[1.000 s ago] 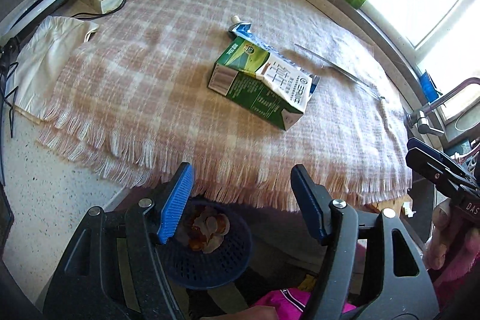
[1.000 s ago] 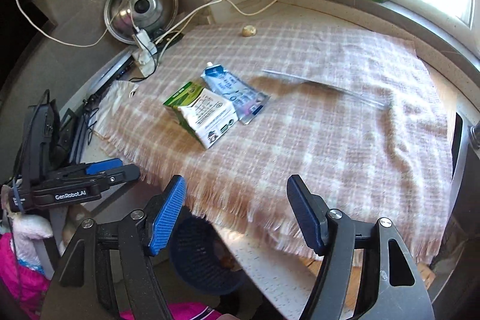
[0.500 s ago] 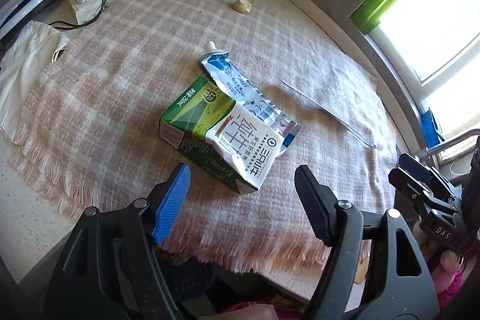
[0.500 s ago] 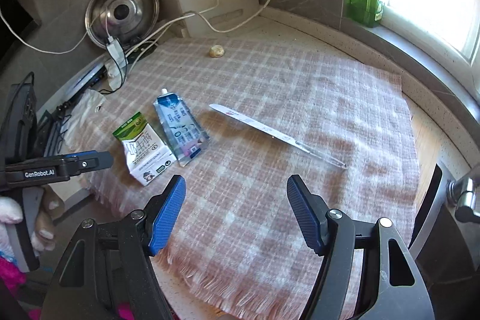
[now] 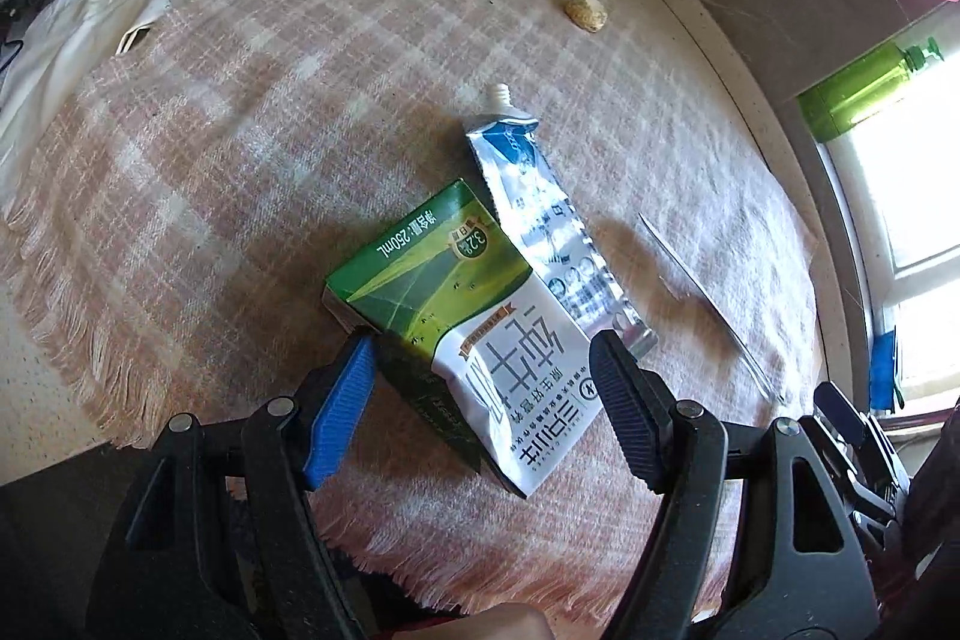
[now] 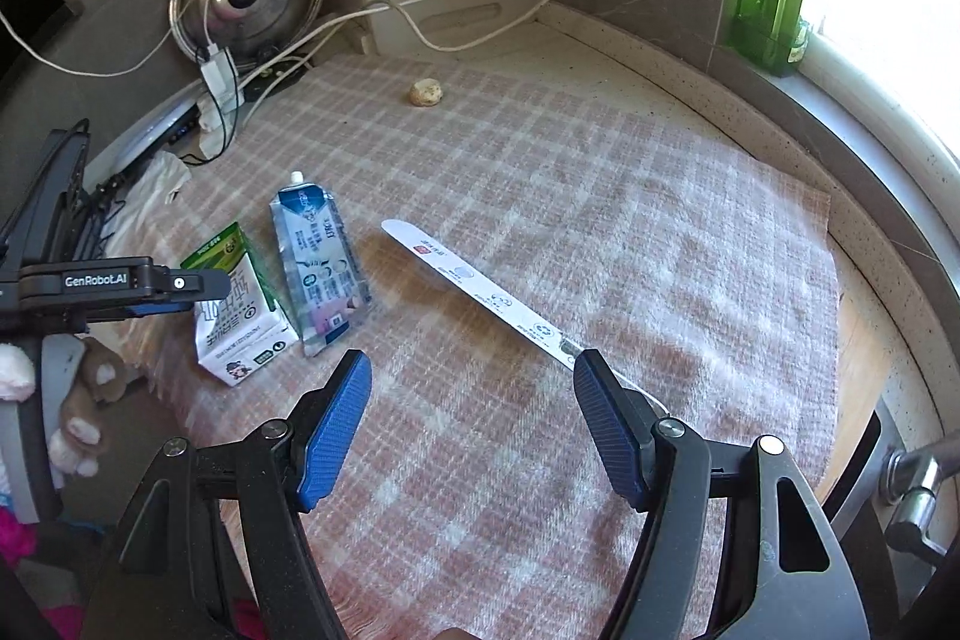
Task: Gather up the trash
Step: 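Grasp the green milk carton with the left tool while the right tool grasps the clear plastic strip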
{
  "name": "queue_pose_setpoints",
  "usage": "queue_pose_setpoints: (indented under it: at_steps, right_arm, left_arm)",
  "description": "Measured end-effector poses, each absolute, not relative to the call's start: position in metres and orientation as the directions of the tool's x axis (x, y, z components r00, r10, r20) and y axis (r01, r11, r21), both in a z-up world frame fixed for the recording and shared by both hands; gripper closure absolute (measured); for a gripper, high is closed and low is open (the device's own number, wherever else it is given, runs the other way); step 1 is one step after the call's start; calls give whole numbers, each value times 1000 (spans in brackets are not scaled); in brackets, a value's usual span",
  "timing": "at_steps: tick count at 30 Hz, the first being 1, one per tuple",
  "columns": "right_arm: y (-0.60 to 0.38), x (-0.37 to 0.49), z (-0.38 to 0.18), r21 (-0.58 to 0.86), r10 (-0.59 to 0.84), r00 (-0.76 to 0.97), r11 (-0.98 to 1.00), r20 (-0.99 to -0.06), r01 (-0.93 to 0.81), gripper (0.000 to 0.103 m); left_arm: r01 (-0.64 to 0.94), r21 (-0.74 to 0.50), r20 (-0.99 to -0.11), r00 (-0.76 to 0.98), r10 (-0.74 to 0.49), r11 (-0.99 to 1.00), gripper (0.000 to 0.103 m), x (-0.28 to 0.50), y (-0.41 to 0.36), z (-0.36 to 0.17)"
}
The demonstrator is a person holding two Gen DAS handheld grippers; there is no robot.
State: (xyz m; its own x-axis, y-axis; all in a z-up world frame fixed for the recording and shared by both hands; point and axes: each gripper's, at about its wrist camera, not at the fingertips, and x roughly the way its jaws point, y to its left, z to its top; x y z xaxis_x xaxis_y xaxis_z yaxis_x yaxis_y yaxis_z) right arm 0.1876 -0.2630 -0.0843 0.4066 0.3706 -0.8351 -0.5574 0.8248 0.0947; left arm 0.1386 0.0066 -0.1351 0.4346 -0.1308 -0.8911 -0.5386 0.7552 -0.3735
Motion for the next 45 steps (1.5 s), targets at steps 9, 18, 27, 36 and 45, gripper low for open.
queue_pose_setpoints:
  at_steps: [9, 18, 27, 36, 45]
  right_arm:
    - [-267, 215, -92, 147, 401, 368, 818, -839, -556, 34]
    - [-250, 234, -108, 106, 372, 326, 784, -869, -611, 34]
    - [-226, 246, -133, 19, 294, 287, 728, -912, -685, 34]
    - [-227, 258, -150, 39, 260, 232, 740, -937, -672, 69]
    - [-246, 269, -137, 187, 361, 198, 793, -911, -580, 93]
  left_arm:
    - [-580, -275, -926, 375, -48, 766, 22, 163, -1, -145]
    - [-574, -147, -952, 302, 41, 806, 17, 184, -11, -160]
    - [-580, -202, -943, 332, 3, 789, 17, 178, 6, -167]
    - [-580, -277, -928, 368, -57, 766, 29, 180, 25, -165]
    - [-552, -330, -916, 383, -119, 766, 35, 169, 31, -161]
